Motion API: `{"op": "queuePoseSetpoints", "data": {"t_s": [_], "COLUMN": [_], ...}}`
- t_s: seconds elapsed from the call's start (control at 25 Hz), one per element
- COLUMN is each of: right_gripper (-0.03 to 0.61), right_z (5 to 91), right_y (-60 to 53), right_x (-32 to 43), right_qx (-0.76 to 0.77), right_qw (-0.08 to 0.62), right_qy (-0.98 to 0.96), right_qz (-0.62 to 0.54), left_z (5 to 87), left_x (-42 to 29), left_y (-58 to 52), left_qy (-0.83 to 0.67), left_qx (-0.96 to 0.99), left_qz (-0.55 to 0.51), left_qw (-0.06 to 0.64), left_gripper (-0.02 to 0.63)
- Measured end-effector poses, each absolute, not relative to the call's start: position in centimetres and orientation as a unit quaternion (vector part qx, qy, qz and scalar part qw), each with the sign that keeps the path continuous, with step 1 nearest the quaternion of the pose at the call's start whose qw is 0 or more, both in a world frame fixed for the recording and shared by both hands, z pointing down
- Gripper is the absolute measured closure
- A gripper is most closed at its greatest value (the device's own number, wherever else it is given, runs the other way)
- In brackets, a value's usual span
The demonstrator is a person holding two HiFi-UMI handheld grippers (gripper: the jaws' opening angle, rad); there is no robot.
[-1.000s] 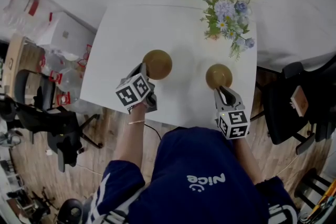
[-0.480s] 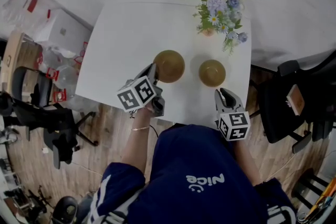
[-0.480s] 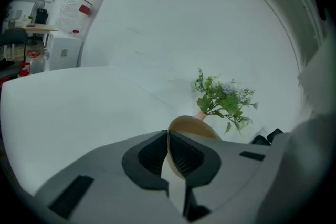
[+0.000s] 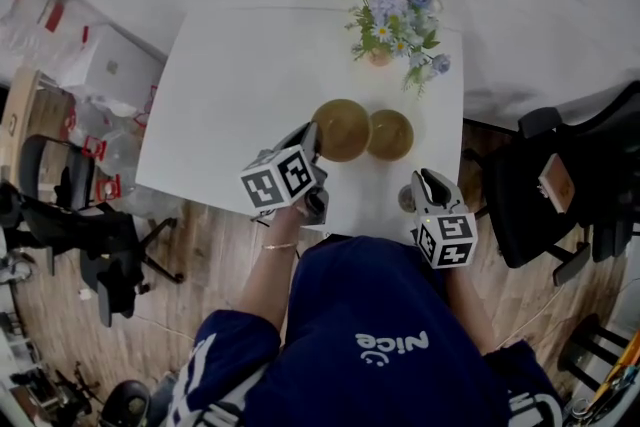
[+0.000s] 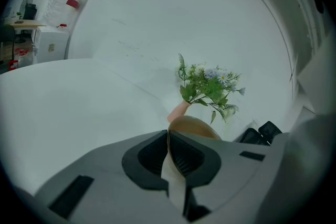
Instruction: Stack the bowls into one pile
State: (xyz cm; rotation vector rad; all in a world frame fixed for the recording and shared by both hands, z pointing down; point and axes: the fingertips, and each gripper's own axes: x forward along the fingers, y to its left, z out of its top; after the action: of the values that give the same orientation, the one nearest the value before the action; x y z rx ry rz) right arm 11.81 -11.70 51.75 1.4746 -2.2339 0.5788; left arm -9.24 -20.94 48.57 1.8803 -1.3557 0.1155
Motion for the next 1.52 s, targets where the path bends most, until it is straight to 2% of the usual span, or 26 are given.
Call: {"op": "queuePoseSetpoints", "data": {"t_s": [0.52, 0.88, 1.52], "right_gripper": [0.511, 0.511, 0.511], "right_z": [51.5, 51.6, 51.9], "right_y": [-11.2, -12.0, -12.8], "right_x": [15.2, 15.6, 15.0], "right_qx": [0.552, 0.546, 0.53], "right_qw": [0.183, 0.18, 0.187], "right_qy": [-0.786, -0.791, -0.8], "right_qz": [0.209, 0.209, 0.212], "left_z": [50.6, 52.7, 55.4], "left_x": [-3.0, 0.3, 1.7], "left_y": [-21.9, -22.9, -23.5], "left_qy": [-0.512, -0.499, -0.483], "left_qx": [0.754, 0.774, 0.779], "left_qz": [0.104, 0.172, 0.221], "left_qw": [0.397, 0.35, 0.333], "left_gripper": [0.584, 0.583, 0.583]}}
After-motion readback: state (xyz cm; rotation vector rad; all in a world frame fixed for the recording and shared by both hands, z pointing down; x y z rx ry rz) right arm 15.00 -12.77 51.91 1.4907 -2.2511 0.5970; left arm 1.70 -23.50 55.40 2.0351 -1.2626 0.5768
